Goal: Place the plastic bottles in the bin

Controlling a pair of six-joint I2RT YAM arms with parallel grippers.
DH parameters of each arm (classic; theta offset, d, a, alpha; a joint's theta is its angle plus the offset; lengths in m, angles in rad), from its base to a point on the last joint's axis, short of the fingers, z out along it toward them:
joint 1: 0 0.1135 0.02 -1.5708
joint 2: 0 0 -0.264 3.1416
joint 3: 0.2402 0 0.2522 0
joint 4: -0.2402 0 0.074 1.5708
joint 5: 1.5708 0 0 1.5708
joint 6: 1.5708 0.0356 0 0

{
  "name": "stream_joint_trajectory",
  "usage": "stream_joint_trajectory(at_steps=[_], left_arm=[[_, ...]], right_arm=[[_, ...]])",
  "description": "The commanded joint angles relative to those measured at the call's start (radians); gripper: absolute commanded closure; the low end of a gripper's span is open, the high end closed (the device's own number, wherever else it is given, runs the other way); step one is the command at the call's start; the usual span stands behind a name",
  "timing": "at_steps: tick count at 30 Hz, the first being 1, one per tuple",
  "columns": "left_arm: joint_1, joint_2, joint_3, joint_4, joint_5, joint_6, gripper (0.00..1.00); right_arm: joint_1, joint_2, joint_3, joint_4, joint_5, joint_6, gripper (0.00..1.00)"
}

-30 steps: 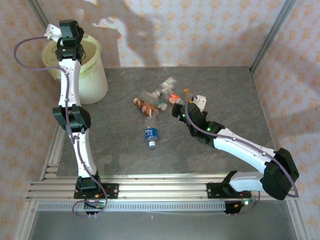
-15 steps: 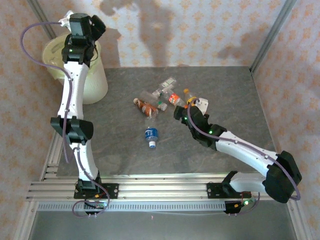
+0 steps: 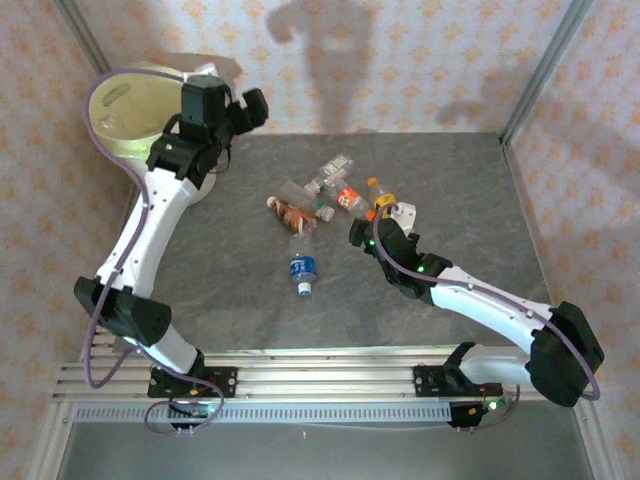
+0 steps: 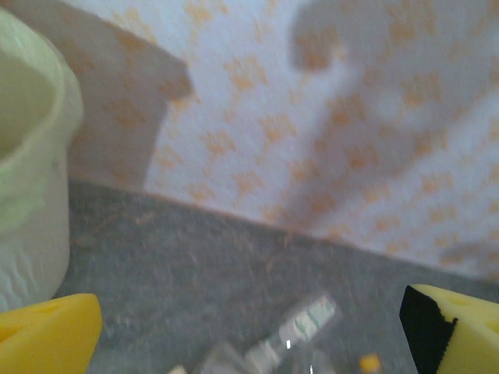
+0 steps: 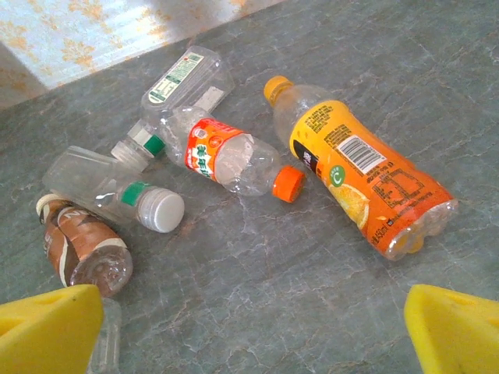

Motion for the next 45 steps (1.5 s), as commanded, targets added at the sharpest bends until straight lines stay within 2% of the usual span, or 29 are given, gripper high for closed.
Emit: stream_joint_trajectory(at_steps=[1,6,10,13,16,19,25,29,32,35,38,42,45], left_arm=[[-0.04,-0.102,-0.141,-0.012,-0.008,0.009,0.0],[-0.181,-0.154,-0.323,-0.016,-0.07,-0.044,0.0],[-0.289,-0.16,-0.445,-0.01,-0.111,-0.1,0.0],[-0.333,-0.149,-0.524,-0.024,-0.102,-0.174,0.0],[-0.345,-0.154,-0.653,0.049,-0.019,-0.261,0.0],[-0.383,-0.142,-0.727,0.074,-0.013,-0.285,0.0],[-0.464,-0.014,-0.681,0.019,-0.008,-0.269,0.0],[-0.521,0.097,-0.614,-0.049,-0.105,-0.289,0.0],[-0.527,0.163,-0.571,-0.104,-0.183,-0.34,0.0],[-0.526,0.18,-0.573,-0.092,-0.219,-0.362,0.0],[-0.517,0.193,-0.589,-0.071,-0.214,-0.373,0.0],[-0.487,0.223,-0.617,-0.014,-0.134,-0.379,0.0],[-0.482,0.266,-0.609,-0.007,-0.117,-0.39,0.0]], right_arm=[[-0.005,-0.019,-0.02,0.066,0.012,-0.031,0.01],[-0.005,-0.019,-0.032,0.098,0.021,-0.022,0.01],[-0.005,-0.083,-0.075,0.163,0.018,-0.034,0.01],[-0.005,-0.136,-0.127,0.19,0.036,-0.032,0.01],[-0.005,-0.183,-0.148,0.136,0.077,-0.006,0.01],[-0.007,-0.21,-0.165,0.094,0.107,0.027,0.01],[-0.008,-0.222,-0.168,0.062,0.087,0.05,0.01],[-0.008,-0.211,-0.135,0.002,0.05,0.043,0.01],[-0.008,-0.207,-0.12,-0.033,0.043,0.037,0.01],[-0.008,-0.214,-0.121,-0.034,0.039,0.027,0.01],[-0.008,-0.216,-0.121,-0.034,0.04,0.02,0.01],[-0.008,-0.213,-0.126,-0.024,0.04,0.02,0.01],[-0.008,-0.209,-0.13,-0.013,0.048,0.031,0.01]])
